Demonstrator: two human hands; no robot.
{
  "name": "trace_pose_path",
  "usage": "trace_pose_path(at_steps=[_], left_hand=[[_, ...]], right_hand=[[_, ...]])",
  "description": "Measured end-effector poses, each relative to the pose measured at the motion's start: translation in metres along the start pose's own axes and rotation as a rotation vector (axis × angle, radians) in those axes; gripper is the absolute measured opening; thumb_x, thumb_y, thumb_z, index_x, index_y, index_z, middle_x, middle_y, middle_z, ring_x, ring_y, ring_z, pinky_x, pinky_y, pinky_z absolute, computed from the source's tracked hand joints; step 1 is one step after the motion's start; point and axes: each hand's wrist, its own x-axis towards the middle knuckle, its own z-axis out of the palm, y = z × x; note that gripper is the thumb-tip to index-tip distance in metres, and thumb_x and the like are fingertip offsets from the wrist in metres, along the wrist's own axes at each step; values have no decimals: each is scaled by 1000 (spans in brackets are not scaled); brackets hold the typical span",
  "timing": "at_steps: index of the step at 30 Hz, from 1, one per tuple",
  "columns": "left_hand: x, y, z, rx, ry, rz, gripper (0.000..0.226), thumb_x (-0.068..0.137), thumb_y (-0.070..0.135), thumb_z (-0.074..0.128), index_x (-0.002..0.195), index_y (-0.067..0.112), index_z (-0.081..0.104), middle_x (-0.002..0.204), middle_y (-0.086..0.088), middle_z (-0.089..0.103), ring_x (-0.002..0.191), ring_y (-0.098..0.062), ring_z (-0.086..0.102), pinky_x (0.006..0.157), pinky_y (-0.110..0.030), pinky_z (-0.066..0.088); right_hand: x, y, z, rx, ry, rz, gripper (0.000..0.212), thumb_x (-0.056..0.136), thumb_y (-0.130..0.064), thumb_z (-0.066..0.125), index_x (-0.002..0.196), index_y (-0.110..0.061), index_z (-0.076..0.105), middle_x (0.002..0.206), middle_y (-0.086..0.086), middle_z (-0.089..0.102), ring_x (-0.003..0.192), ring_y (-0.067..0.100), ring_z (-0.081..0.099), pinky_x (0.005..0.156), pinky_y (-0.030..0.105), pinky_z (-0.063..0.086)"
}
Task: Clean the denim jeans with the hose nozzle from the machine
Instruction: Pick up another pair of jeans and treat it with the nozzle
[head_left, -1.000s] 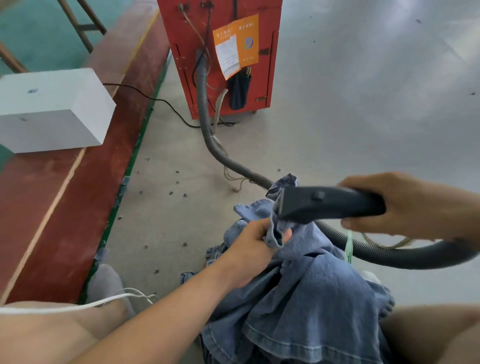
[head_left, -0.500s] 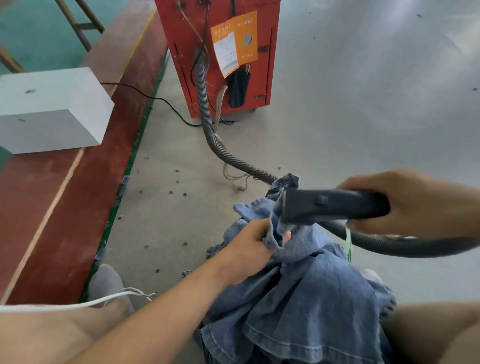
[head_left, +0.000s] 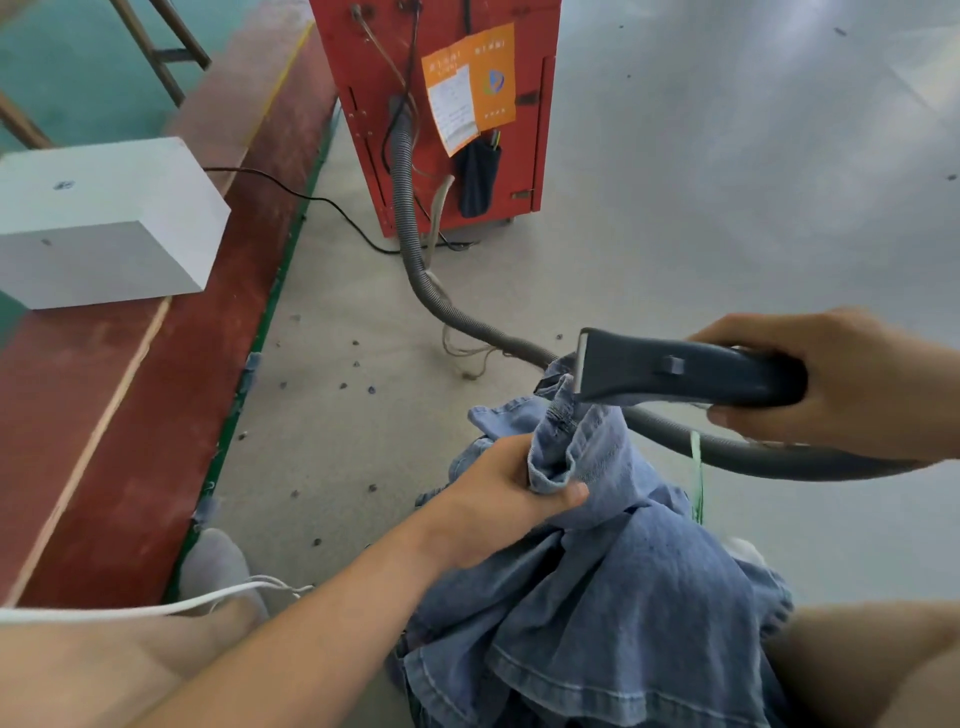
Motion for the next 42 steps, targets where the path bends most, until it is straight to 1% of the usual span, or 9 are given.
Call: trace_pose_path(at_steps=[3, 6, 17, 21, 26, 30, 32, 37, 42], left_hand=[[-1, -4, 1, 34, -35, -29, 24, 91, 21, 65, 102, 0, 61, 94, -2, 60, 94, -16, 56, 97, -50, 52], [-1, -3, 1, 29, -69, -22, 43, 97, 1, 56, 76, 36, 68, 75, 21, 57, 73, 4, 51, 73, -13, 45], [-1, 3, -1, -121, -146, -18, 53, 99, -2, 51, 113, 45, 73, 106, 24, 72, 103, 5, 65, 92, -22, 51], [-7, 6, 2, 222, -171, 64, 51, 90, -5, 47, 98, 43, 64, 92, 41, 66, 92, 31, 53, 80, 6, 38], [-10, 4, 12, 429, -223, 127, 40, 91, -8, 59, 122, 18, 63, 125, 0, 68, 122, -7, 60, 109, -30, 46], [-23, 3, 14, 673, -541, 143, 90, 83, 13, 58, 160, 44, 23, 167, 23, 20, 158, -8, 10, 117, -74, -10], [-23, 3, 11, 571, -533, 42, 88, 83, 24, 53, 160, 50, 18, 168, 25, 14, 157, -3, 2, 117, -72, -16], [-20, 8, 22, 425, -335, -14, 43, 105, 51, 43, 148, 52, 41, 136, 34, 53, 127, 17, 40, 113, -28, 29], [-22, -17, 34, 651, -204, 106, 46, 95, 23, 70, 139, 27, 57, 131, 11, 59, 134, -12, 40, 117, -48, 32]], right_hand=[[1, -8, 7, -63, -64, -27, 54, 76, -41, 74, 118, -68, 53, 77, -29, 67, 71, -3, 62, 56, 26, 51], [3, -17, 9, -95, -116, -94, 55, 76, -43, 68, 123, -67, 52, 76, -29, 66, 67, -3, 61, 56, 15, 48], [-5, -10, 5, -50, -124, -129, 61, 75, -30, 78, 123, -62, 57, 78, -25, 68, 63, 1, 60, 62, 15, 49], [-3, -26, 17, 42, -231, -217, 54, 81, -45, 70, 132, -58, 57, 92, -29, 71, 71, -1, 67, 61, 14, 50], [-7, -9, -4, 144, 48, -103, 41, 77, -66, 69, 116, -54, 63, 86, -23, 72, 72, -2, 69, 63, 12, 50], [-12, 14, -16, 132, 2, 143, 47, 70, -75, 66, 109, -50, 65, 63, -15, 68, 47, 4, 65, 41, 15, 47], [-14, 26, -14, 96, -106, 182, 50, 70, -77, 65, 110, -48, 66, 60, -11, 68, 46, 9, 66, 46, 22, 52], [-13, 35, -1, 99, -381, 222, 46, 70, -68, 69, 112, -50, 68, 67, -3, 72, 48, 14, 67, 49, 30, 57], [11, 10, 27, 61, -394, 92, 17, 84, -48, 74, 99, -48, 66, 76, -20, 71, 63, 2, 66, 58, 15, 49]])
